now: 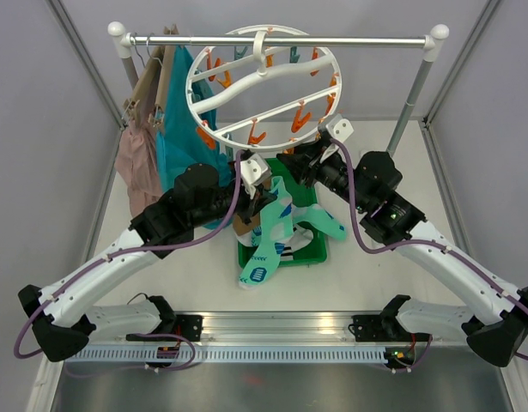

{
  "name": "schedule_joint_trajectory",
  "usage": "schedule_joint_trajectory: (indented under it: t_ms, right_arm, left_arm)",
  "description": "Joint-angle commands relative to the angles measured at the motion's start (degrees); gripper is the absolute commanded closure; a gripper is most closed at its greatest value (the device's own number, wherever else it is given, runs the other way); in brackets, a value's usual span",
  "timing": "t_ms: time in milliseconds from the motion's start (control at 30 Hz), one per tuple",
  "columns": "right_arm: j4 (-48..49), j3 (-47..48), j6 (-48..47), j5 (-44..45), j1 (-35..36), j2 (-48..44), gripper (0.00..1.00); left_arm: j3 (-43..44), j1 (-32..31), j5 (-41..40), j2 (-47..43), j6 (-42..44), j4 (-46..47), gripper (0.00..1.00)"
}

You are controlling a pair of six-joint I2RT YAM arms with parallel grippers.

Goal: Clip the socks to the hanger
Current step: Open the clamp at the hanger.

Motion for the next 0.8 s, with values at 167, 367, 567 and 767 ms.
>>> schedule_joint_trajectory:
  t_ms: [167,367,567,767]
  right_arm:
    - [-3.38,6.42,7.30,2.04,0.37,1.23,1.00]
    - [-8.37,10.37,10.64,5.99,0.54,2.20,1.00]
    - [-12.16,14.24,12.67,8.98,0.63,3.51,1.00]
    - [-13.75,15.65,13.90,10.13,0.72,4.22,1.00]
  left_arm:
    - [2.07,-0.13,-1.53,1.24,7.85,6.07,0.98]
    - [3.47,-0.13,-0.22,0.72,18.13,7.93,0.98]
    - [6.11,-0.13,-0.65,1.68,26.40,6.52,0.98]
    - [8.49,-0.13,-1.53,4.31,32.28,2.92,0.98]
